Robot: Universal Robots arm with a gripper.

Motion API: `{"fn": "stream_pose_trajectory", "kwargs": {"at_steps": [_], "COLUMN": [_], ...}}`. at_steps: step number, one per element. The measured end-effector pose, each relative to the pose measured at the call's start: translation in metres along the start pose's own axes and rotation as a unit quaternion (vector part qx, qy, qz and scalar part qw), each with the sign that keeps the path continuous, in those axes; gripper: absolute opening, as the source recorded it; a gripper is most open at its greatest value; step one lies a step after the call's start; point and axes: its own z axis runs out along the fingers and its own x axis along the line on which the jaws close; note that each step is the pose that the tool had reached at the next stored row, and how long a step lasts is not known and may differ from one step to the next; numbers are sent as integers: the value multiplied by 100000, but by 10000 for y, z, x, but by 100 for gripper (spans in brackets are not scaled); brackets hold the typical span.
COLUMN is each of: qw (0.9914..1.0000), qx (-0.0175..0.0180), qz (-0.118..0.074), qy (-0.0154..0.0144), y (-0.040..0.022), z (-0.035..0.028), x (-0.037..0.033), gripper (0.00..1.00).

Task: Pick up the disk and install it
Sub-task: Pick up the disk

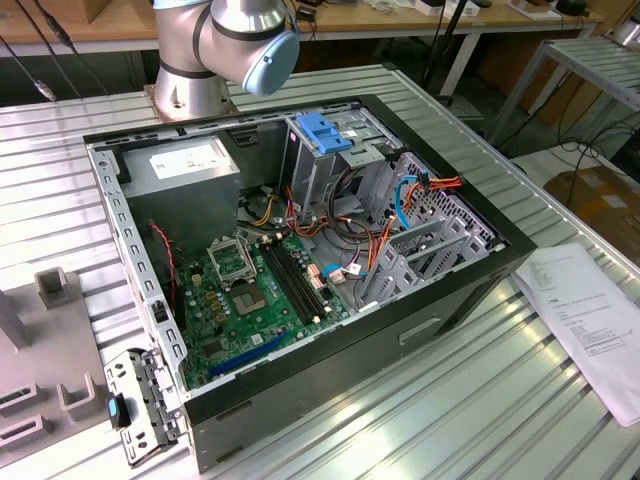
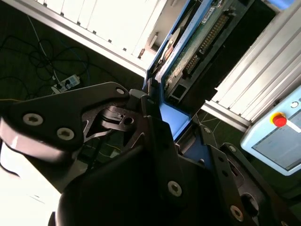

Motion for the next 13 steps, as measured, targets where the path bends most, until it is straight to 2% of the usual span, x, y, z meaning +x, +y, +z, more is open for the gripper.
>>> {"fn": "stream_pose_trajectory", "kwargs": {"at_steps": [3, 7, 13], "qw": [100000, 100000, 100000], "qx": [-12, -8, -13], "qz": [0, 1, -1], "qy": [5, 0, 4], "y": [-6, -88, -175], "z": [-1, -1, -2], "x": [-1, -2, -4], "gripper": [37, 37, 37]}}
